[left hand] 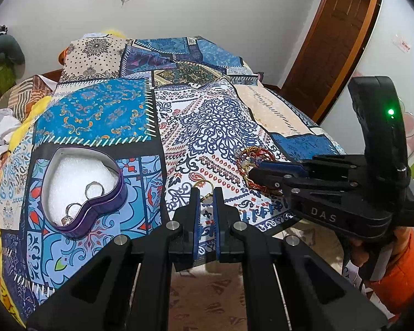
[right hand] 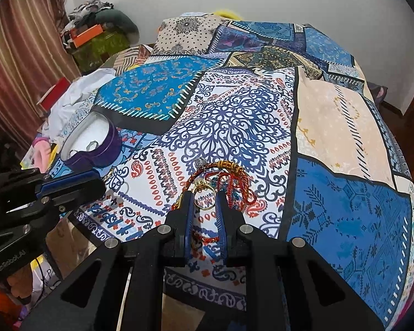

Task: Organize jewelry
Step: 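Lift the gold ring with the right gripper, pulling it free of the bracelets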

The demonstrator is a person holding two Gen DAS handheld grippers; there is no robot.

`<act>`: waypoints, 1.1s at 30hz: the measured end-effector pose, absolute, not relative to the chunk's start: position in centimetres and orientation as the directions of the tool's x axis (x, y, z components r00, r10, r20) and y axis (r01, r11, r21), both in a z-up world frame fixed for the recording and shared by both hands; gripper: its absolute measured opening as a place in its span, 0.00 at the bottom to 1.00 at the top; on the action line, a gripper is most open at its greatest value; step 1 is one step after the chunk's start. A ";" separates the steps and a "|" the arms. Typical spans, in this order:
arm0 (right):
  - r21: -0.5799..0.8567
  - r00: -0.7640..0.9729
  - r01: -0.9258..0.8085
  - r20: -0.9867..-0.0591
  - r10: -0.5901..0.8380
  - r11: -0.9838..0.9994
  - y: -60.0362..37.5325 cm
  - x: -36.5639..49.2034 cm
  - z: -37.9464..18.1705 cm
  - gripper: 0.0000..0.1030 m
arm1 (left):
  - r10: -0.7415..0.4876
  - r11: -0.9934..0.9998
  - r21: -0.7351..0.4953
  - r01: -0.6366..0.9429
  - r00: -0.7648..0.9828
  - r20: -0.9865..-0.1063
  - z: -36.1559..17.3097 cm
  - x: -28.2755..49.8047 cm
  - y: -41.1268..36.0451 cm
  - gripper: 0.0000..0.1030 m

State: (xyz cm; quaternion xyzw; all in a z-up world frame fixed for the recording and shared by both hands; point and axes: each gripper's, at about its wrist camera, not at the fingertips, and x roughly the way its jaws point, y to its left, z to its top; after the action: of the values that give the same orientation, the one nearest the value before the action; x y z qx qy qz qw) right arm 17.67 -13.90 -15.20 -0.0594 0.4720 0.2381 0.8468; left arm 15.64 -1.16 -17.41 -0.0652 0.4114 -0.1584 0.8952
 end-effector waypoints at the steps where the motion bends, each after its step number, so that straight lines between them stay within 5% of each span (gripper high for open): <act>1: 0.123 0.440 -0.461 -0.828 0.347 0.879 -13.8 17.7 -15.2 0.14 | -0.338 0.941 -0.248 0.230 0.611 -0.716 -17.4 15.6 -1.1 0.07; 15: 0.069 0.452 -0.499 -0.829 0.328 0.864 -12.5 18.1 -15.6 0.19 | -0.339 0.941 -0.252 0.227 0.611 -0.715 -17.5 15.7 -1.0 0.07; 21: 0.078 0.466 -0.482 -0.821 0.331 0.872 -12.8 17.8 -15.1 0.15 | -0.331 0.944 -0.241 0.226 0.628 -0.704 -16.5 15.3 -0.9 0.07; 23: 0.091 0.463 -0.478 -0.819 0.338 0.874 -12.9 17.6 -14.8 0.06 | -0.327 0.945 -0.238 0.224 0.637 -0.698 -16.1 15.0 -0.8 0.07; 33: 0.083 0.526 -0.467 -0.774 0.352 0.881 -13.2 16.1 -12.0 0.06 | -0.298 0.955 -0.219 0.202 0.688 -0.662 -13.9 13.5 0.4 0.07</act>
State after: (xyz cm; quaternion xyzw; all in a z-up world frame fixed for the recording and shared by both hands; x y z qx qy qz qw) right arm 16.12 -13.23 -11.99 -0.0675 0.4263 0.2349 0.8709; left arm 13.55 0.35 -13.86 -0.0644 0.3708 -0.1364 0.9164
